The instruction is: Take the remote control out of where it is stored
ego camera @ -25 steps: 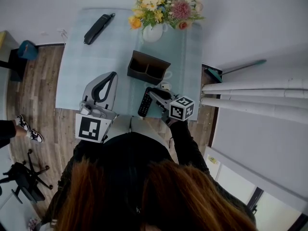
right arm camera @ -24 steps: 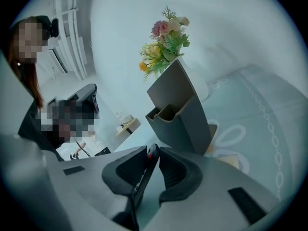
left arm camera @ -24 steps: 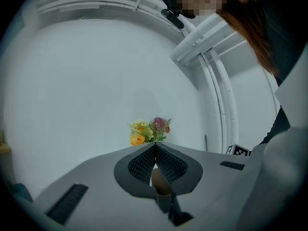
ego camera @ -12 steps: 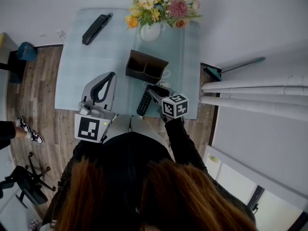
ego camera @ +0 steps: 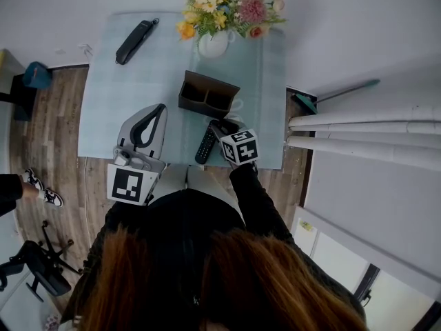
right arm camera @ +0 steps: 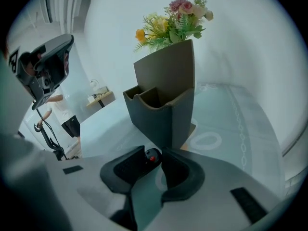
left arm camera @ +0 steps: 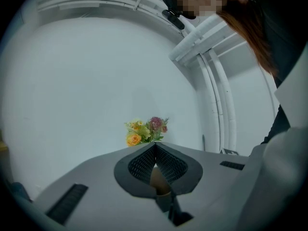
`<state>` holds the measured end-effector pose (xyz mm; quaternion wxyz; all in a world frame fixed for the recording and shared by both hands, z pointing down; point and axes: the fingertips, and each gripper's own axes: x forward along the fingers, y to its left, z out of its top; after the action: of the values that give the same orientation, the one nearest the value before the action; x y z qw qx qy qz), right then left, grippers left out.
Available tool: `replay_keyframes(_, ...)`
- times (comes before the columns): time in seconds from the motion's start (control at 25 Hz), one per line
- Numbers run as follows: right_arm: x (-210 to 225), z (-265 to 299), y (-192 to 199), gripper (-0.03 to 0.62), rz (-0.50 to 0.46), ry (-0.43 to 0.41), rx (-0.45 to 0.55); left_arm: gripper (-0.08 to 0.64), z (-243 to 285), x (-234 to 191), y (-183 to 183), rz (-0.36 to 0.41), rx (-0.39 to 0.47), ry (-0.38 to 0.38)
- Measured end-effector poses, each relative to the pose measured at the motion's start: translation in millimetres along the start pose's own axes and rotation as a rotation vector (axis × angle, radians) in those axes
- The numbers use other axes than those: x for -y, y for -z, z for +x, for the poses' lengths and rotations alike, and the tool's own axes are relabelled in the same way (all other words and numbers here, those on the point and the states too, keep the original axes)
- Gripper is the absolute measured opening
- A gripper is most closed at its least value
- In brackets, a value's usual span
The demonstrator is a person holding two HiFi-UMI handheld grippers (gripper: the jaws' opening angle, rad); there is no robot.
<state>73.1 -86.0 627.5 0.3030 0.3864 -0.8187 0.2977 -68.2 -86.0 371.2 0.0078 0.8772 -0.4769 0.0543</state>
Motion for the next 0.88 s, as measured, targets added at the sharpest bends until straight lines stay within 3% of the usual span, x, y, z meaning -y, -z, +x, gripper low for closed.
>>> replay_keyframes(0.6, 6.0, 3.7, 5.5, 0.120, -0.115, 0.106, -0.051, 0.005, 2.2, -1.8, 1.6, -0.006, 0.001, 0.006)
replay_keyframes(0.88, 10.7, 0.7, 5.3, 0.080, -0.099, 0.118, -0.032, 0.005, 4.2, -0.3, 2.6, -0.010, -0.001, 0.015)
